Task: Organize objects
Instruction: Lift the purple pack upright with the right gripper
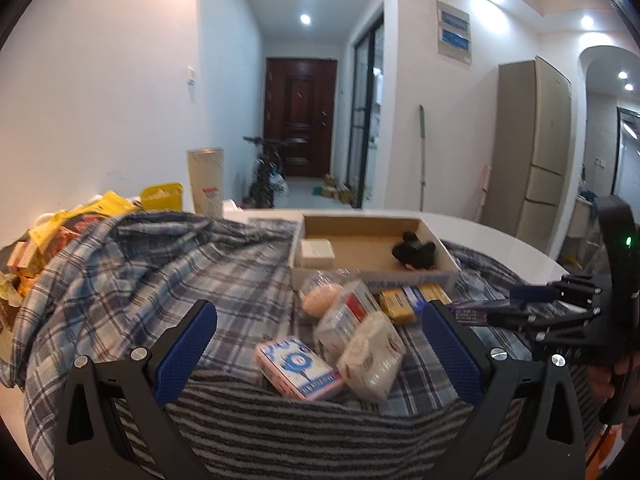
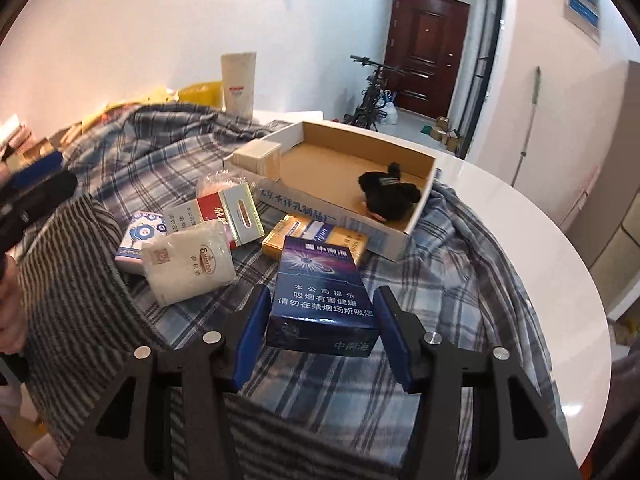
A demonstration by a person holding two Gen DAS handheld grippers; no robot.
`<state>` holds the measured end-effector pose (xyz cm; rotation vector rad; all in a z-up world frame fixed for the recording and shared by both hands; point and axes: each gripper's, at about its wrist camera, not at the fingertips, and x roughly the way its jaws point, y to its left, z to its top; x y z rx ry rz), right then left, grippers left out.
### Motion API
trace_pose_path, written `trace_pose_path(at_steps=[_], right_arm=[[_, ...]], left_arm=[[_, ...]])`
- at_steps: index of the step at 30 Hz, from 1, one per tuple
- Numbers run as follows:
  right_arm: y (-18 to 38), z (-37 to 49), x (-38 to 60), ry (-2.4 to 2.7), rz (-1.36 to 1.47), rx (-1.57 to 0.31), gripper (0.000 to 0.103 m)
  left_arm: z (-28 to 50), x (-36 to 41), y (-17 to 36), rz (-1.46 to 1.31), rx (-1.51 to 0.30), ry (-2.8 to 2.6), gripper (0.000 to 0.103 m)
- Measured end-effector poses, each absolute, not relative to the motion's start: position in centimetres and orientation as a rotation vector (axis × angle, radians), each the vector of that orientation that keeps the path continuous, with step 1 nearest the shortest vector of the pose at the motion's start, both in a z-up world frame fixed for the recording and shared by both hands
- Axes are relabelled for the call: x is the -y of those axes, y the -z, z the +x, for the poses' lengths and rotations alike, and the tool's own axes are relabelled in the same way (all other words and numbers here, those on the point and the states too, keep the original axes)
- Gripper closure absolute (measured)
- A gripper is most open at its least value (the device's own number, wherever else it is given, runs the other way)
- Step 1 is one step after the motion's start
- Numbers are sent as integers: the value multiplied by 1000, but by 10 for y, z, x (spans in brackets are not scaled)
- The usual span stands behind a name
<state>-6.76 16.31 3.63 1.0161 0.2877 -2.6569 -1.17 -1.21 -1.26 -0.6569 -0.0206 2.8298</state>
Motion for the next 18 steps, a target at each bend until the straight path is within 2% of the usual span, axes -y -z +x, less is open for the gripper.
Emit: trace_pose_path(at_steps=[7, 11, 18], right_arm=[[-34, -56, -183, 2666, 1037, -161, 51], [-22, -57, -185, 2641, 1106, -132, 52], [-3, -63, -194, 2570, 1211, -39, 50]], left_arm=[[-24, -10, 29, -842, -50, -2682, 0], [-22, -21, 31, -850, -113, -2663, 0], [-24, -29, 29, -847, -116, -2655, 0]])
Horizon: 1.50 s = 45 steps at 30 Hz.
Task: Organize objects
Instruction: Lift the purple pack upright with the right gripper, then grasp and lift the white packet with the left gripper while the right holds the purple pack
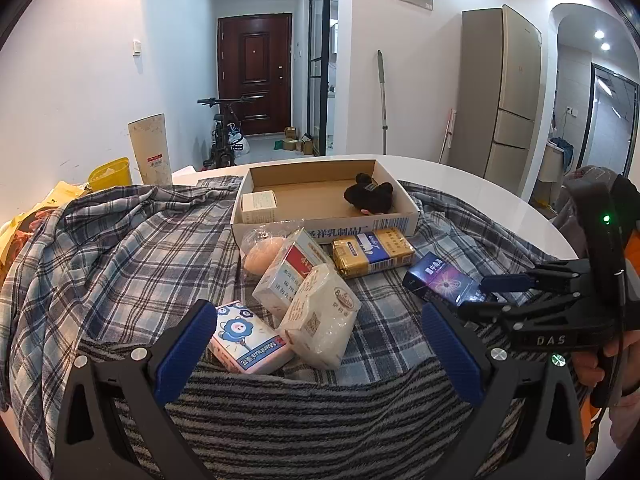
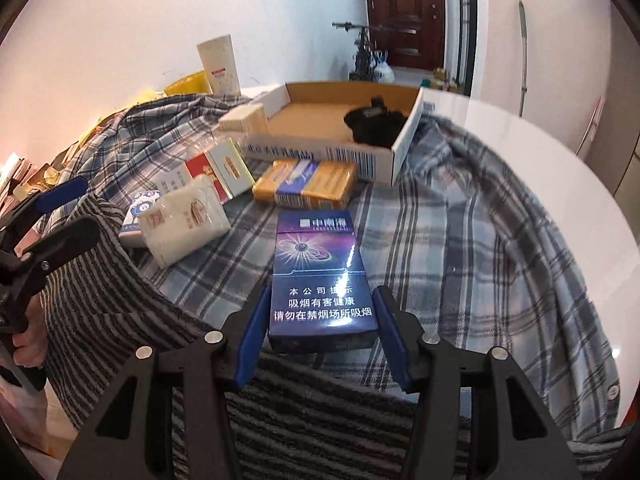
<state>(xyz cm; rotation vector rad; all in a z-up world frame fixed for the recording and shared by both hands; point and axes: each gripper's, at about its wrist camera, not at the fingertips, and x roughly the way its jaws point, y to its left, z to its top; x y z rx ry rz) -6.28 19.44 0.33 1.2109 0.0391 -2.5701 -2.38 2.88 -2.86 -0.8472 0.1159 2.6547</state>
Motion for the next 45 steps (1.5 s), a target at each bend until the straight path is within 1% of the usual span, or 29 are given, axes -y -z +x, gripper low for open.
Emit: trace_pose_path(at_steps=[3, 9, 16, 17, 18, 24, 29, 31, 34, 35, 38, 40, 41, 45], right_arm=[[0, -67, -191, 2544, 1240, -56, 48], [-4, -80, -178, 2545, 1224, -171, 43], [12, -99, -179, 2506, 1313, -152, 43], [14, -99, -179, 2496, 1317, -153, 47], [15, -99, -179, 2492, 1318, -156, 53], [11, -92, -180, 2535, 1263, -167, 53], [8, -91, -183, 2546, 1243, -142, 53], [7, -92, -183, 2548, 1240, -139, 53], [5, -91, -185, 2556, 1226, -125, 53], [5, -91, -185, 2556, 1226, -125, 53], [5, -91, -186, 2554, 1226, -111, 53], [5, -91, -187, 2555, 1222, -103, 53], [5, -91, -188, 2555, 1219, -99, 53], [4, -91, -190, 2550, 1215, -77, 53]], left_arm=[[-26, -30, 27, -849, -111, -2655, 0], [-27, -31, 25, -842, -105, -2654, 0], [-29, -32, 29, -869, -134, -2636, 0], [-30, -32, 30, -875, -137, -2628, 0], [-32, -33, 31, -879, -138, -2617, 0], [-39, -44, 35, -904, -273, -2549, 0], [-53, -63, 46, -1011, -546, -2435, 0], [-56, -68, 50, -1026, -630, -2419, 7], [-64, -71, 58, -1078, -697, -2430, 10], [-66, -71, 60, -1095, -691, -2426, 11], [-76, -69, 70, -1187, -635, -2388, 27], [-82, -68, 79, -1246, -627, -2371, 44], [-84, -68, 82, -1263, -627, -2367, 46], [-84, -68, 84, -1259, -640, -2364, 47]])
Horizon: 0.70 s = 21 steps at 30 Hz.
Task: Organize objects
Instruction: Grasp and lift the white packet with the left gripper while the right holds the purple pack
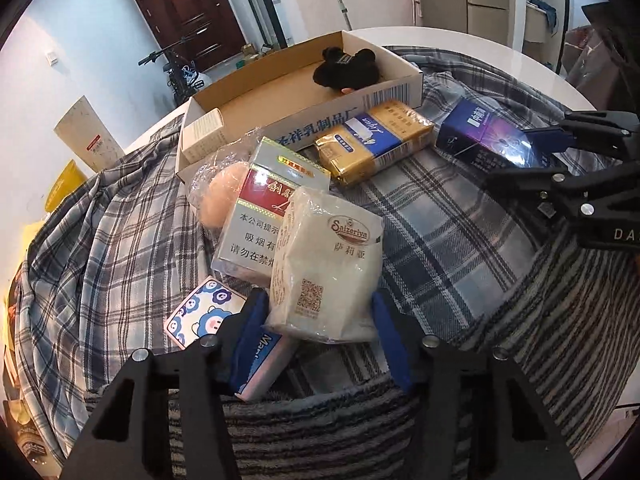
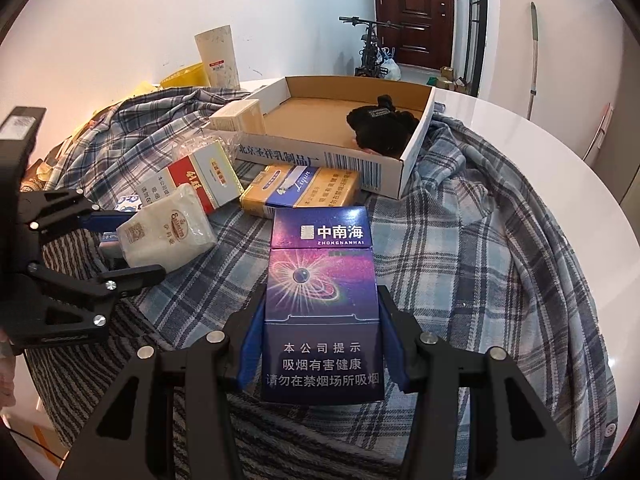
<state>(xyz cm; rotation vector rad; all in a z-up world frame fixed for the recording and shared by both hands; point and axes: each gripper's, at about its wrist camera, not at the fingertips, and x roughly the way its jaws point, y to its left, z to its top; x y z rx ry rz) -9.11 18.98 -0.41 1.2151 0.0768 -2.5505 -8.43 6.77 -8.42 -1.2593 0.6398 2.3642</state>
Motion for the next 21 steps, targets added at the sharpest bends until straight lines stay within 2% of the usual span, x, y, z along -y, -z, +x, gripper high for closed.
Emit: trace_pose_path(at_steps=[2, 7, 21], right_arm=[[4, -91, -190, 2548, 1213, -72, 53], [2, -91, -192, 2559, 1201, -57, 53], [-15, -78, -195, 2637, 1140, -90, 53]], left_arm=[[-82, -66, 82, -1241, -638, -2365, 52], [-73, -56, 66, -1181, -558, -2390, 77], [-40, -46, 20, -1017, -387, -2432, 84]])
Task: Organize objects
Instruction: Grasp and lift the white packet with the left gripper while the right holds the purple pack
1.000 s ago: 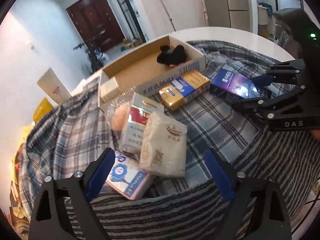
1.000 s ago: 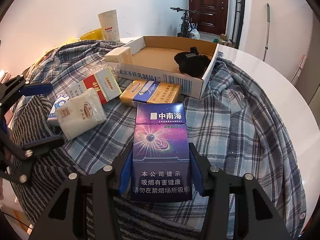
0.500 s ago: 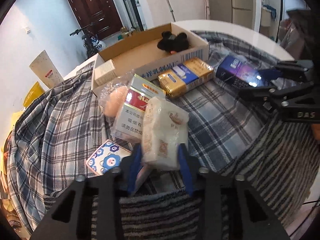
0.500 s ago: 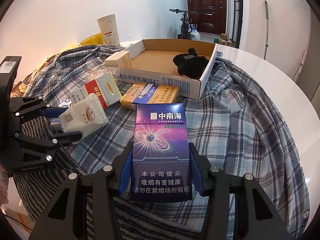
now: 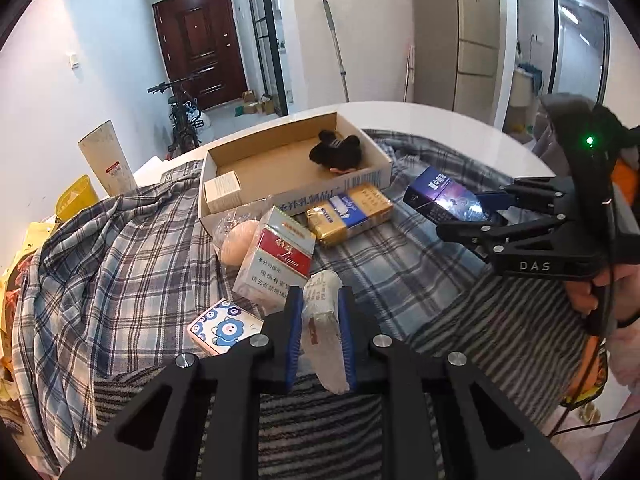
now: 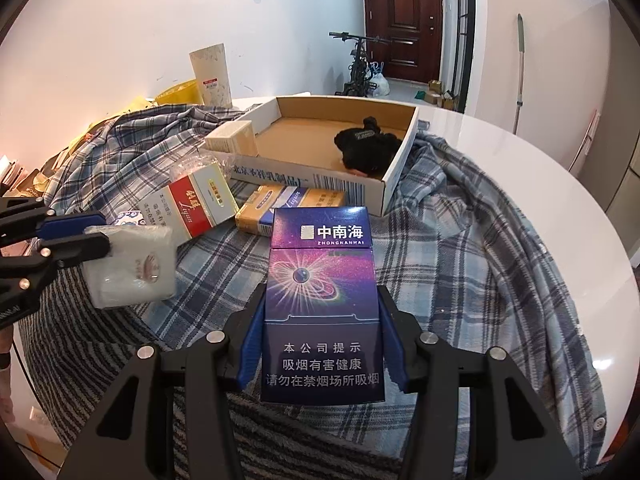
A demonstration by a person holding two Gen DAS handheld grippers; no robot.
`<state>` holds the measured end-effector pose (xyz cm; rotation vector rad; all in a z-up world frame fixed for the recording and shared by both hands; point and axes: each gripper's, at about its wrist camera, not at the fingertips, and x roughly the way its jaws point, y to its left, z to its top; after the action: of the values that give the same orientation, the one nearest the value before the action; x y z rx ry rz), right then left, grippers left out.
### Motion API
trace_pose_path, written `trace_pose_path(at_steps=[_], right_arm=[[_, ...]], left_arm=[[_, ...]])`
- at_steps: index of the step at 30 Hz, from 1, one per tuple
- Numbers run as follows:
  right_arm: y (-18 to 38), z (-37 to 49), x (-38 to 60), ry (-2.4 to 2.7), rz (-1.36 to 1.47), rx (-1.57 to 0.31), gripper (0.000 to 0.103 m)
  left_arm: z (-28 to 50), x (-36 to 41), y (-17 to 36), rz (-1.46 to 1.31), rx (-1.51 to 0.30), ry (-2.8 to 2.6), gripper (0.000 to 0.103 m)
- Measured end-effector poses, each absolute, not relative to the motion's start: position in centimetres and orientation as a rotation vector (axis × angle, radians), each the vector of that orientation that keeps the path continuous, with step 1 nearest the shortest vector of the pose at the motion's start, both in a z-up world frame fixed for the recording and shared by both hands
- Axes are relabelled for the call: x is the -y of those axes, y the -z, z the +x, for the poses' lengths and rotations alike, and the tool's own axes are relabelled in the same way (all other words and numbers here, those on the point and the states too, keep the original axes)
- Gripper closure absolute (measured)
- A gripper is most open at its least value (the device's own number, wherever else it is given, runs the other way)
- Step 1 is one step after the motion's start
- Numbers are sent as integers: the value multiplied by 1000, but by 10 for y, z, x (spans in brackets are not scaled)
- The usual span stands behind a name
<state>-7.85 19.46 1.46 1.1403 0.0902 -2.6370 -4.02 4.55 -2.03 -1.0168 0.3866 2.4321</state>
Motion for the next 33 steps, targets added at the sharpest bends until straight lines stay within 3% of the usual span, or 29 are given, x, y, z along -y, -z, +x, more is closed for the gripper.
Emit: trace_pose_path(at_steps=[11, 14, 16, 17, 26, 32, 33], right_arm=[[-30, -62, -196, 2654, 1093, -102, 53], [-32, -62, -195, 2654, 1084, -98, 53], [-33, -62, -194, 2654, 1081, -96, 53], [-33, -61, -193, 2653, 1081, -96, 53], [-32, -60, -199, 2659, 1088, -89, 53], [-30, -61, -203, 2662, 1091, -75, 53], [-30, -61, -203, 2663, 1092, -74, 53]], left_arm=[[-18, -46, 41, -1094, -422, -2354, 83], [-18, -51, 49, -1103, -464, -2348, 62], [-17, -52, 52, -1095, -461, -2344, 38], [-17, -53, 52, -1086, -469, -2348, 35], [-27, -65, 67, -1101, -544, -2332, 34], [-47, -54, 77, -1210, -394, -2293, 34], [-48, -53, 78, -1217, -378, -2293, 38]])
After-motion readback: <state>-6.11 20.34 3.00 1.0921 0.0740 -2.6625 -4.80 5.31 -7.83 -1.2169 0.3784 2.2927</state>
